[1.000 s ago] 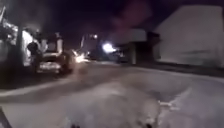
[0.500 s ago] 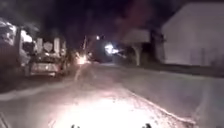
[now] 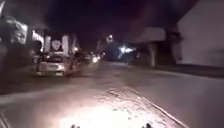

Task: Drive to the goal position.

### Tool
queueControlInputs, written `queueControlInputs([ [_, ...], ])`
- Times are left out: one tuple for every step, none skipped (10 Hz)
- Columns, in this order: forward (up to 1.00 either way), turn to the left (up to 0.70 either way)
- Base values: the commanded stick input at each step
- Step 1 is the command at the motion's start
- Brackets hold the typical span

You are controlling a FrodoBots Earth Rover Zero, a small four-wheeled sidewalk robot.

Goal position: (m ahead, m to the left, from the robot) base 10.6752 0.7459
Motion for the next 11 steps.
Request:
queueControlInputs([
  [0.85,0.0],
  [0.85,0.0],
  [0.85,0.0],
  [0.85,0.0],
  [0.85,0.0],
  [0.85,0.0],
  [0.85,0.1],
  [0.85,0.34],
  [0.85,0.34],
  [0.85,0.34],
  [0.85,0.26],
])
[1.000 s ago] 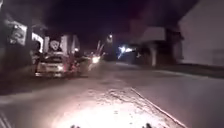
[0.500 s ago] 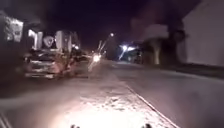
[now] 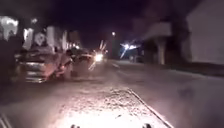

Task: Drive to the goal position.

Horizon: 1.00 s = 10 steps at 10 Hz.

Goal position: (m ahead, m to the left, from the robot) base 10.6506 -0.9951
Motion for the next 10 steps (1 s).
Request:
queueControlInputs([
  [0.85,0.0],
  [0.85,0.0],
  [0.85,0.0],
  [0.85,0.0],
  [0.85,0.0],
  [0.85,0.0],
  [0.85,0.0],
  [0.85,0.0],
  [0.85,0.0],
  [0.85,0.0],
])
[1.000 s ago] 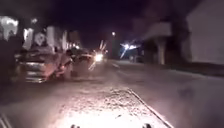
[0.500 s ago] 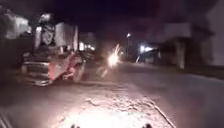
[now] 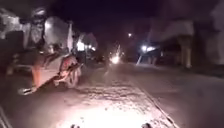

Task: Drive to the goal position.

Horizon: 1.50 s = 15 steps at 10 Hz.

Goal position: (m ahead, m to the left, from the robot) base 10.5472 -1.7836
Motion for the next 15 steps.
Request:
queueControlInputs([
  [0.85,0.0],
  [0.85,0.0],
  [0.85,0.0],
  [0.85,0.0],
  [0.85,0.0],
  [0.85,0.0],
  [0.85,0.0],
  [0.85,0.0],
  [0.85,0.0],
  [0.85,0.0],
  [0.85,0.0],
  [0.85,0.0],
  [0.85,0.0],
  [0.85,0.0],
  [0.85,0.0],
])
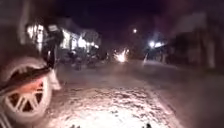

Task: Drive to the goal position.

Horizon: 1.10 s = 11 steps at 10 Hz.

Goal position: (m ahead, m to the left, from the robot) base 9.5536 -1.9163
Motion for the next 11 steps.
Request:
queueControlInputs([
  [0.85,0.0],
  [0.85,0.0],
  [0.85,0.0],
  [0.85,0.0],
  [0.85,0.0],
  [0.85,0.0],
  [0.85,0.0],
  [0.85,0.0],
  [0.85,0.0],
  [0.85,-0.34],
  [0.85,-0.27],
])
